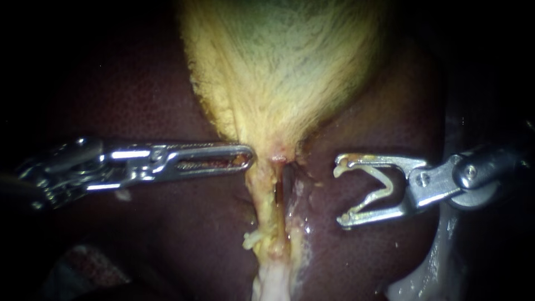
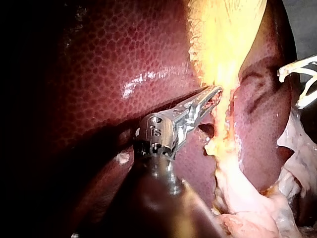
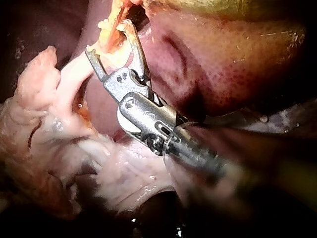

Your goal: Clipping second clip left tube

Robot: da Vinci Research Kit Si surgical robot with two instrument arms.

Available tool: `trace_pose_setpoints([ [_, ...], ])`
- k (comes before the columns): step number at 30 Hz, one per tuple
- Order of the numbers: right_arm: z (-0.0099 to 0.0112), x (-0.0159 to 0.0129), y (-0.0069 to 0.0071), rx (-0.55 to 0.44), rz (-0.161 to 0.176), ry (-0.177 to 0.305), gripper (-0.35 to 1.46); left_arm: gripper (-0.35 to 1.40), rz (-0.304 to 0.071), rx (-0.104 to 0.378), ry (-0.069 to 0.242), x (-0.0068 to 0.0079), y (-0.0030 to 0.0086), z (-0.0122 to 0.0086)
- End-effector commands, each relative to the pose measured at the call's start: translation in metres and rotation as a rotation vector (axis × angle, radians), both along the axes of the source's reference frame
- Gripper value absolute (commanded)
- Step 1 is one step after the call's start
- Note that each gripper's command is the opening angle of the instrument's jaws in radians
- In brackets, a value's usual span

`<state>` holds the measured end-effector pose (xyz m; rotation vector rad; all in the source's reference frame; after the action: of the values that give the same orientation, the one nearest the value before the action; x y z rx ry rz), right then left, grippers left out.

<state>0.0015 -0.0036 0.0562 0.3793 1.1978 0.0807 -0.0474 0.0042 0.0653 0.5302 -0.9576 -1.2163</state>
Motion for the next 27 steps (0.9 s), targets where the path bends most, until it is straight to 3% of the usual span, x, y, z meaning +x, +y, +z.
trace_pose_setpoints([
  [1, 0.0, 0.0, -0.0001, 0.0, 0.0, 0.0, 0.6, -0.35, 0.0, 0.0, 0.0, 0.0, 0.0, 0.0],
  [7, 0.0004, 0.0008, -0.0007, -0.003, -0.004, 0.003, 0.6, -0.35, 0.003, 0.0, -0.002, 0.0007, -0.0001, -0.0002],
  [10, 0.0011, 0.002, -0.0017, 0.001, -0.015, 0.01, 0.6, -0.35, 0.011, 0.003, -0.008, 0.0018, -0.0001, -0.0006],
  [17, 0.0044, 0.0071, -0.005, 0.092, -0.001, -0.006, 0.6, -0.35, -0.008, -0.005, 0.01, 0.0056, -0.0001, -0.0019],
  [20, 0.006, 0.0093, -0.0059, 0.116, -0.002, -0.009, 0.6, -0.35, -0.011, -0.006, 0.013, 0.0064, 0.0, -0.0023],
  [27, 0.0098, 0.0117, -0.0067, 0.158, -0.006, -0.015, 0.58, -0.35, -0.015, -0.005, 0.015, 0.0063, -0.0005, -0.0032],
])
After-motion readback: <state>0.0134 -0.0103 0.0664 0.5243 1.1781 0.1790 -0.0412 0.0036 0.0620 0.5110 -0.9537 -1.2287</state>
